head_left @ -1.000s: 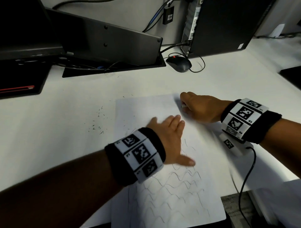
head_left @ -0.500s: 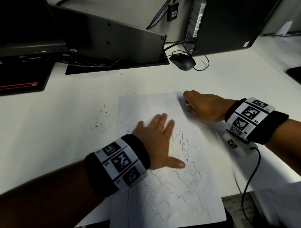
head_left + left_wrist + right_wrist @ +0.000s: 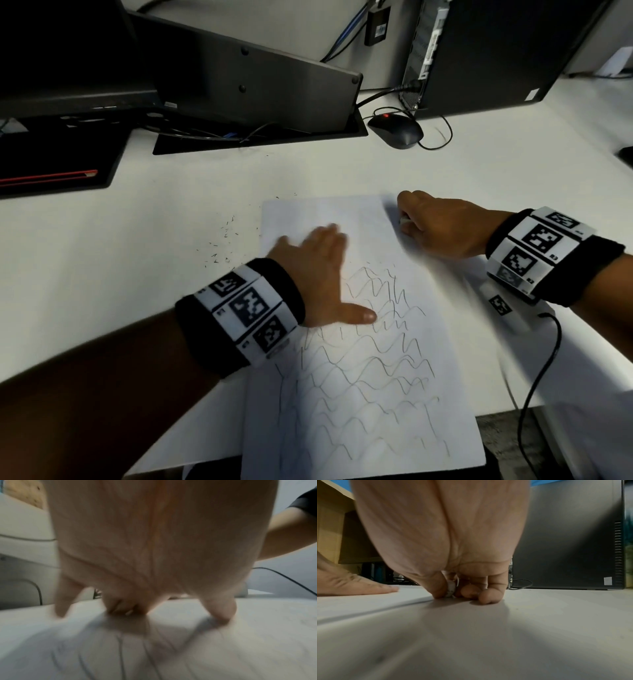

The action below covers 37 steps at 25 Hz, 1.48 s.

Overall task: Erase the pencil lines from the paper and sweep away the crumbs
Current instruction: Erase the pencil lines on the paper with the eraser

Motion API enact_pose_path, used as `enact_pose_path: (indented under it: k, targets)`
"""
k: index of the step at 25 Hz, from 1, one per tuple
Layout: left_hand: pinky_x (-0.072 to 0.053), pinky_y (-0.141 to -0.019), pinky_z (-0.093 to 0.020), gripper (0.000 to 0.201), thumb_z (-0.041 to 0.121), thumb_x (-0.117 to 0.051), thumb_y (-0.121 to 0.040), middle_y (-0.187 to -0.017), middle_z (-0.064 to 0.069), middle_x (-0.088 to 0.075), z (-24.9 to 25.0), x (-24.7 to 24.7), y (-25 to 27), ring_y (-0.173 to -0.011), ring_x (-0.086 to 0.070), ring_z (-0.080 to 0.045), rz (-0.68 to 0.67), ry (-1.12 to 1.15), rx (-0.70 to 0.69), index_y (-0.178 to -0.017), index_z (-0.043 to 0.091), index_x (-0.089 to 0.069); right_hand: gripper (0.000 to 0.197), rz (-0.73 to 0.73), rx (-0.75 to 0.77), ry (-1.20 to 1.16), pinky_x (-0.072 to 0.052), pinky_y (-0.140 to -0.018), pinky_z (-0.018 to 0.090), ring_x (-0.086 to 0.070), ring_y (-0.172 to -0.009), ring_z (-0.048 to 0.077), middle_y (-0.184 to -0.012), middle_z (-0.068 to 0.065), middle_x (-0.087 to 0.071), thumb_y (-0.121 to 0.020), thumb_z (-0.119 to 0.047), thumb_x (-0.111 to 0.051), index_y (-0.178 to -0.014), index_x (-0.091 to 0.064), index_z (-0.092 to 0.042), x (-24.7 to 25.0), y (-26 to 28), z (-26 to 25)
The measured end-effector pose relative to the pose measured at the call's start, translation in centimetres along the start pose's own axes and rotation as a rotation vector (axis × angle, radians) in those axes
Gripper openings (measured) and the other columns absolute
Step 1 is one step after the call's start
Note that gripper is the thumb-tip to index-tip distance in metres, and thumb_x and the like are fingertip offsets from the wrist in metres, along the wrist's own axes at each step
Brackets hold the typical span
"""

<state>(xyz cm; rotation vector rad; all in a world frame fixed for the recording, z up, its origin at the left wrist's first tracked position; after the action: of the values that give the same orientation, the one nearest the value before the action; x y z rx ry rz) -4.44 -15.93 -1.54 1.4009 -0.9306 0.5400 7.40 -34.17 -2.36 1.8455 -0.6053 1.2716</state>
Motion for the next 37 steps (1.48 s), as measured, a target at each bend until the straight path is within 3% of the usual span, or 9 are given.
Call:
enact_pose_path:
  k: [3, 6, 8, 10, 14, 19, 25, 31, 37]
  targets:
    - [-0.024, -0.115, -0.055, 0.121, 0.093, -0.022, -0.076, -0.164, -0.017, -0.007, -1.9, 0.6, 1.5, -0.148, -0.018, -0.036, -0.117, -0.110, 0.291, -0.155, 0.003, -0.012, 0.015, 0.004, 0.003, 0.003, -0.034, -0.067, 0.034, -0.041, -0.062, 0.014, -0.094, 0.001, -0.042, -0.096, -0.025, -0.043, -0.090, -0.030, -0.019, 0.1, 0.1, 0.1]
    - [-0.011, -0.120, -0.057, 0.119, 0.091, -0.024, -0.077, -0.165, -0.011, 0.014, -0.5, 0.8, 0.8, -0.153, 0.000, -0.029, 0.082, 0.007, 0.052, -0.157, 0.009, 0.006, 0.016, -0.001, 0.008, 0.005, -0.037, -0.067, 0.036, -0.043, -0.063, 0.019, -0.094, 0.002, -0.042, -0.095, -0.025, -0.043, -0.089, -0.030, -0.019, 0.1, 0.1, 0.1]
    - [-0.004, -0.121, -0.056, 0.115, 0.089, -0.024, -0.079, -0.162, -0.004, 0.027, 1.4, 0.2, 0.5, -0.152, 0.016, -0.021, 0.066, 0.045, -0.131, -0.155, 0.013, 0.018, 0.015, 0.001, 0.012, 0.005, -0.040, -0.068, 0.038, -0.044, -0.065, 0.021, -0.094, 0.003, -0.042, -0.096, -0.024, -0.043, -0.090, -0.031, -0.017, 0.0, -0.1, 0.1]
    - [-0.006, -0.121, -0.055, 0.122, 0.092, -0.024, -0.075, -0.162, -0.008, 0.026, 0.9, -0.9, 1.0, -0.151, 0.018, -0.021, -0.013, 0.010, -0.047, -0.154, 0.009, 0.019, 0.014, 0.000, 0.013, 0.014, -0.039, -0.068, 0.037, -0.044, -0.064, 0.020, -0.093, 0.002, -0.041, -0.097, -0.024, -0.042, -0.091, -0.032, -0.016, 0.0, -0.1, 0.2]
    - [-0.028, -0.113, -0.049, 0.122, 0.096, -0.019, -0.069, -0.156, -0.017, -0.027, -3.7, -0.1, 4.0, -0.142, -0.031, -0.032, -0.061, -0.135, 0.321, -0.149, 0.005, -0.029, 0.016, 0.000, 0.024, 0.002, -0.038, -0.067, 0.036, -0.044, -0.064, 0.020, -0.090, 0.000, -0.040, -0.096, -0.025, -0.043, -0.088, -0.030, -0.018, -0.1, 0.0, 0.3]
    - [-0.008, -0.122, -0.053, 0.118, 0.090, -0.026, -0.078, -0.165, -0.009, 0.016, 1.2, 1.6, -0.7, -0.153, 0.007, -0.021, 0.106, 0.085, -0.038, -0.157, 0.010, 0.010, 0.013, 0.000, 0.013, 0.001, -0.043, -0.071, 0.039, -0.048, -0.070, 0.024, -0.096, 0.003, -0.044, -0.096, -0.025, -0.043, -0.092, -0.034, -0.016, 0.0, -0.1, 0.2]
    - [-0.020, -0.118, -0.052, 0.129, 0.097, -0.017, -0.069, -0.164, -0.020, -0.004, -4.8, -0.9, 2.2, -0.150, -0.013, -0.034, -0.060, -0.033, 0.376, -0.156, 0.002, -0.005, 0.017, 0.010, 0.023, 0.011, -0.041, -0.070, 0.038, -0.045, -0.067, 0.021, -0.093, 0.001, -0.041, -0.095, -0.025, -0.045, -0.089, -0.030, -0.019, -0.3, -0.2, 0.5]
    - [-0.004, -0.123, -0.051, 0.106, 0.087, -0.014, -0.080, -0.161, 0.001, 0.027, -4.4, -2.1, 2.0, -0.151, 0.017, -0.018, 0.023, -0.017, -0.007, -0.154, 0.021, 0.021, 0.017, 0.008, 0.018, 0.013, -0.040, -0.068, 0.037, -0.045, -0.066, 0.019, -0.093, 0.000, -0.041, -0.096, -0.026, -0.045, -0.089, -0.030, -0.020, -0.1, -0.3, 0.4]
    - [-0.004, -0.122, -0.050, 0.122, 0.095, -0.020, -0.065, -0.162, 0.003, 0.026, -8.3, -3.1, 2.2, -0.151, 0.016, -0.017, 0.010, 0.019, 0.098, -0.154, 0.022, 0.021, 0.016, -0.035, 0.022, -0.013, -0.039, -0.067, 0.037, -0.046, -0.074, 0.023, -0.087, 0.000, -0.048, -0.093, -0.022, -0.049, -0.084, -0.037, -0.017, 0.9, -0.4, 0.6]
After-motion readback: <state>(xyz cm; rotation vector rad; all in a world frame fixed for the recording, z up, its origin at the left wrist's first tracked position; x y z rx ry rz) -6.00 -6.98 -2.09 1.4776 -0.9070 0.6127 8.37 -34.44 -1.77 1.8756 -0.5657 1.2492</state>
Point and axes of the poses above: each hand's wrist, its own y-axis away from the middle knuckle, its own x-axis out of the back of the hand, z = x × y, the point moved 2 cm from there along -y, towards the middle knuckle
